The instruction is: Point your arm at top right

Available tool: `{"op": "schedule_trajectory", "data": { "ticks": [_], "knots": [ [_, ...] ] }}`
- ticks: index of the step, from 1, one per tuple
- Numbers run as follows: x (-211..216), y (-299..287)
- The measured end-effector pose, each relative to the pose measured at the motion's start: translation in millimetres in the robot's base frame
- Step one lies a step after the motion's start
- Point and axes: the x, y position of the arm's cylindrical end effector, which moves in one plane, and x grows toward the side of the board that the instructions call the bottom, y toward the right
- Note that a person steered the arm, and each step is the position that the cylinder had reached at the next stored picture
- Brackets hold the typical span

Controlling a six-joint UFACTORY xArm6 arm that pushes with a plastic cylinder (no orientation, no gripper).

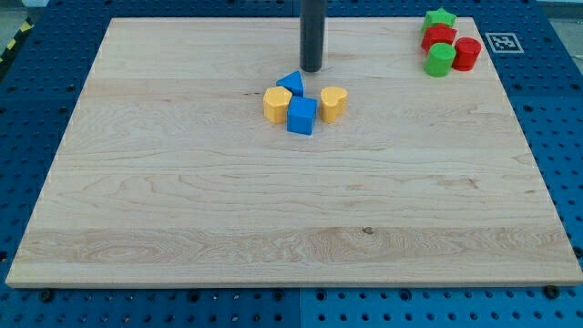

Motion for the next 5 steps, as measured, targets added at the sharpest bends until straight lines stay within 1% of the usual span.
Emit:
{"op": "schedule_trajectory", "data": {
  "ticks": [1, 2, 3, 4, 5],
  "knots": [
    [5.8, 77.8],
    [30.3, 149.6],
    [77.1, 205.8],
    [61.4, 273.6],
    [40.3, 305.4]
  ]
}}
